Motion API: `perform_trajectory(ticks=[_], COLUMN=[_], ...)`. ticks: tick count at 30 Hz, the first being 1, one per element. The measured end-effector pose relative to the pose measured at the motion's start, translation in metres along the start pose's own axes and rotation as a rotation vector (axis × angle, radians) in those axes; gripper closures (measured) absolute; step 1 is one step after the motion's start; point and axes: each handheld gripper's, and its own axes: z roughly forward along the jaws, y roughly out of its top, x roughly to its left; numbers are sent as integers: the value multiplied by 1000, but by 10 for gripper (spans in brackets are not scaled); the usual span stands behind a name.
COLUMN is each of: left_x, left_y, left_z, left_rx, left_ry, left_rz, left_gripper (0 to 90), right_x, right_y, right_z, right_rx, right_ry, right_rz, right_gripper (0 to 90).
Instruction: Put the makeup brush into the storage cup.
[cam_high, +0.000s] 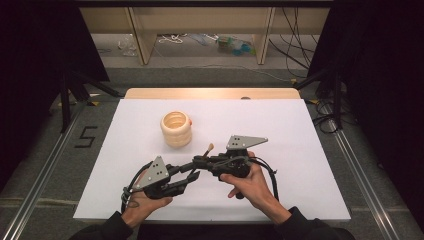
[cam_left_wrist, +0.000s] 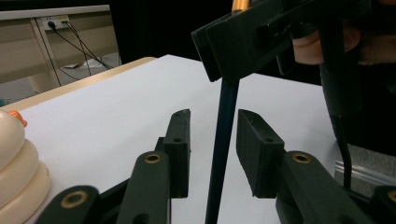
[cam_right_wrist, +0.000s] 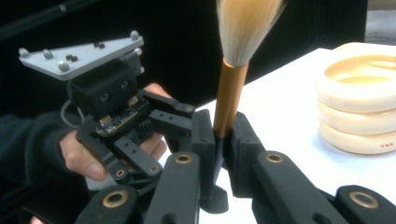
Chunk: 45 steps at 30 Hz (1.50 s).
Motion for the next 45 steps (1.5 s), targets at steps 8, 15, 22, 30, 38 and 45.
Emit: perform_trajectory(ticks=[8, 15, 22, 30, 38, 45], left_x=[-2, -2, -2, -2, -2, -2], left_y=[-2, -2, -2, -2, -2, -2], left_z=[3, 4, 5, 4, 4, 5], left_rx=[46, 56, 58, 58, 59, 50], left_ry=[-35, -36, -51, -57, -66, -73], left_rz=[4, 9, 21, 26, 28, 30], left_gripper=[628, 621, 666, 707, 765, 820], right_x=[6, 11, 13, 14, 14, 14], right_y=[3, 4, 3, 3, 3, 3], right_z=[3, 4, 5, 7, 7, 8], right_rx=[81, 122, 141, 149, 166, 164], right_ry=[-51, -63, -58, -49, -53, -49], right_rz=[-113, -146, -145, -163, -157, -168], right_gripper=[835, 834, 834, 834, 834, 834])
